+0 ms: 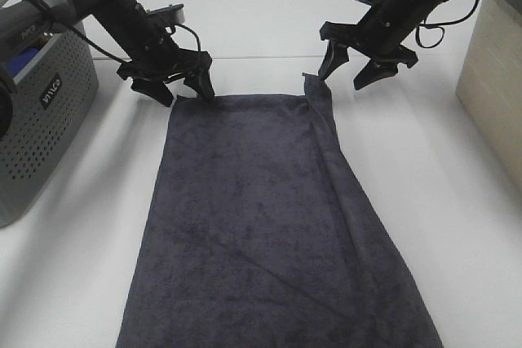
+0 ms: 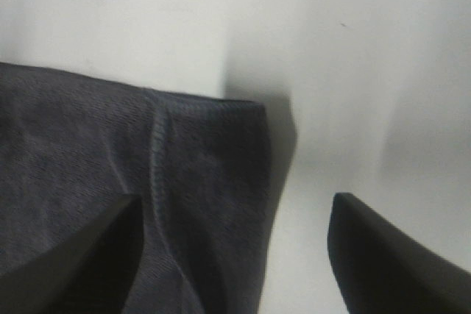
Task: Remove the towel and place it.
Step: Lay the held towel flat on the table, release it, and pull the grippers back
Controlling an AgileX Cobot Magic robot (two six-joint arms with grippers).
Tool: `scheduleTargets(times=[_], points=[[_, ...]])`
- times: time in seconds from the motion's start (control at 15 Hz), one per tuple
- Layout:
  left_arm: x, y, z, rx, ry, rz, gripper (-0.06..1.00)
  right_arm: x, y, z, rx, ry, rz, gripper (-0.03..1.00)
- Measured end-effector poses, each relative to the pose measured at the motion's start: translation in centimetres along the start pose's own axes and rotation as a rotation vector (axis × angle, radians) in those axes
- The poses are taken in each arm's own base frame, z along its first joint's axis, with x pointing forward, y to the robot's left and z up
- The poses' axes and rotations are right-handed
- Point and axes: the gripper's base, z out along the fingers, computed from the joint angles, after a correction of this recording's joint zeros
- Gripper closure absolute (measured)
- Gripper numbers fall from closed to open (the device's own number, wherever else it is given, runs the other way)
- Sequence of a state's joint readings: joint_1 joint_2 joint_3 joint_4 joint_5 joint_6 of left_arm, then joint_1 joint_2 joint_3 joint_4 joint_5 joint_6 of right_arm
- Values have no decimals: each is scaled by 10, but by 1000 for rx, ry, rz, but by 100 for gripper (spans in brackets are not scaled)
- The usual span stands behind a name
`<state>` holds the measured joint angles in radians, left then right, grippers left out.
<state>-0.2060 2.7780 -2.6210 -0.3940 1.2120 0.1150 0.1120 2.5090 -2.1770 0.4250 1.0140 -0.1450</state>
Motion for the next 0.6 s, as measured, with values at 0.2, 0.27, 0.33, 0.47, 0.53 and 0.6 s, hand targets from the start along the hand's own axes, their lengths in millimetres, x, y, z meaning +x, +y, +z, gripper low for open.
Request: scheduleTargets(times=[0.2,0.27,0.33,0.47,0.53,0.6], points=[[0,0,0,-2,-5,0,16,-1,4,19,-46,-26,20,28],[-1,0,0,-2,-7,0,16,-1,6,23,-46,-33,16,28],[-1,0,0,-2,-8,2,16,-1,9,27,-45,-41,8,28],[0,1,2,-4,-6,14,16,-2,17,32,-44,-62,-5,28],[1,2,5,-4,-1,15,16,-3,21,33,-43,-73,-14,28],[1,3,7,-3,0,16,16,-3,25,35,-42,-82,-23,28]])
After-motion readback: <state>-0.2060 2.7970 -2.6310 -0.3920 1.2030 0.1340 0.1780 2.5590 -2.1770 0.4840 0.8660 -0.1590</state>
